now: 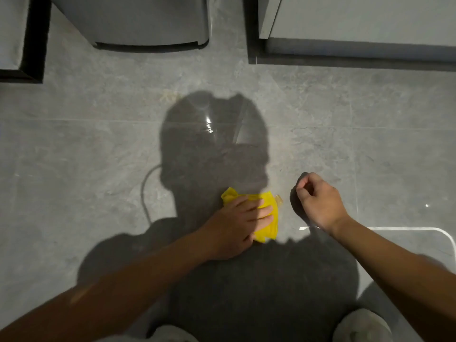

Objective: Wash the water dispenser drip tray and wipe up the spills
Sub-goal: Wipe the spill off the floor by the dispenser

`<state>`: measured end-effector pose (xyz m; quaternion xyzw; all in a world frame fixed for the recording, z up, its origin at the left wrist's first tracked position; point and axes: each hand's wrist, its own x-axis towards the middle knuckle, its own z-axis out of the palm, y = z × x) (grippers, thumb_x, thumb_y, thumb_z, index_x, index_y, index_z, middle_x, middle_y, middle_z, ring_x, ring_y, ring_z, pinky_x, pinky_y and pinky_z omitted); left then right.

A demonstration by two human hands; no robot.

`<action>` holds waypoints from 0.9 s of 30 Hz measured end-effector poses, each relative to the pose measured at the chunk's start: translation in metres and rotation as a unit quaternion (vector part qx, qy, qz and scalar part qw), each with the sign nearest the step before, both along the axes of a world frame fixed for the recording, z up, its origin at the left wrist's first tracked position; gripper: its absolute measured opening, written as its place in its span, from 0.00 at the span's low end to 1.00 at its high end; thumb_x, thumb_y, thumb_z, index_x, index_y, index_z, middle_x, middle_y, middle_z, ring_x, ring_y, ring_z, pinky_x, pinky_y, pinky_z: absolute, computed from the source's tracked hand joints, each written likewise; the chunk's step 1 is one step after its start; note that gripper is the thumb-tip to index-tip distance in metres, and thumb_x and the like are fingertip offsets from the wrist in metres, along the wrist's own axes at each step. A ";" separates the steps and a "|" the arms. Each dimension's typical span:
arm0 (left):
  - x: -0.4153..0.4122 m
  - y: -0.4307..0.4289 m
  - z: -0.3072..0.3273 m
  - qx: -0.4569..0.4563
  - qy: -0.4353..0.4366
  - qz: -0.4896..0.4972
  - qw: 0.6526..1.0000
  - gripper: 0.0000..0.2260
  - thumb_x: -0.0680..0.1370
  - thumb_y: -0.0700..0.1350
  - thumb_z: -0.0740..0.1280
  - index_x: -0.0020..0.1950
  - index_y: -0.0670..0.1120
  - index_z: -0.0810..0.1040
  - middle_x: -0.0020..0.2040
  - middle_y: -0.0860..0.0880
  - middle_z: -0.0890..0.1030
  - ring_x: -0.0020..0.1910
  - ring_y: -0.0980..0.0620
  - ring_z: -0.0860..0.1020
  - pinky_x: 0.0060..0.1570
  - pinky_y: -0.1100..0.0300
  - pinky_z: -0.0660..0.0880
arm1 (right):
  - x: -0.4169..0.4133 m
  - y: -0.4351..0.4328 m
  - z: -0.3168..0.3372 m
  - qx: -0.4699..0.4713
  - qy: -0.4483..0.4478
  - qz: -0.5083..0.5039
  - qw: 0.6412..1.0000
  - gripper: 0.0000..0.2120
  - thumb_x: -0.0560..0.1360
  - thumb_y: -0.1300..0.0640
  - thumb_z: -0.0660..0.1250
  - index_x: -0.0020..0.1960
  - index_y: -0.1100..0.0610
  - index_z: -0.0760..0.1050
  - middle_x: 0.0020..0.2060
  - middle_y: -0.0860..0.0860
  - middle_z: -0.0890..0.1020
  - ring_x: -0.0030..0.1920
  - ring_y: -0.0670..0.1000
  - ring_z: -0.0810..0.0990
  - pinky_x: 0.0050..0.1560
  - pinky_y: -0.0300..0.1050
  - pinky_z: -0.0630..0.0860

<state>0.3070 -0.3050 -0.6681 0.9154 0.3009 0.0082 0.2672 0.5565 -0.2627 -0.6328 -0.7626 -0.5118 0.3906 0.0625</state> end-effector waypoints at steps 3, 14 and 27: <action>-0.044 -0.033 0.000 0.004 0.002 0.035 0.999 0.27 0.78 0.47 0.65 0.79 0.49 0.71 0.82 0.49 0.67 0.81 0.45 0.64 0.78 0.43 0.59 | -0.010 -0.001 0.001 0.019 -0.029 0.094 0.995 0.05 0.78 0.56 0.65 0.45 0.48 0.71 0.38 0.44 0.78 0.40 0.47 0.77 0.42 0.48 0.71; -0.136 0.033 0.009 -0.010 0.042 0.376 0.926 0.26 0.81 0.46 0.62 0.79 0.41 0.69 0.80 0.40 0.68 0.79 0.35 0.65 0.76 0.38 0.62 | -0.034 0.014 -0.005 -0.021 -0.007 0.021 1.000 0.07 0.76 0.53 0.68 0.41 0.52 0.73 0.35 0.49 0.81 0.38 0.48 0.78 0.36 0.42 0.70; 0.012 0.060 0.001 0.031 0.022 0.082 0.996 0.24 0.84 0.49 0.61 0.81 0.50 0.67 0.82 0.49 0.65 0.83 0.45 0.59 0.80 0.46 0.52 | -0.010 0.023 0.002 0.015 0.061 -0.111 0.992 0.08 0.79 0.60 0.63 0.43 0.54 0.75 0.35 0.57 0.83 0.28 0.47 0.82 0.28 0.37 0.77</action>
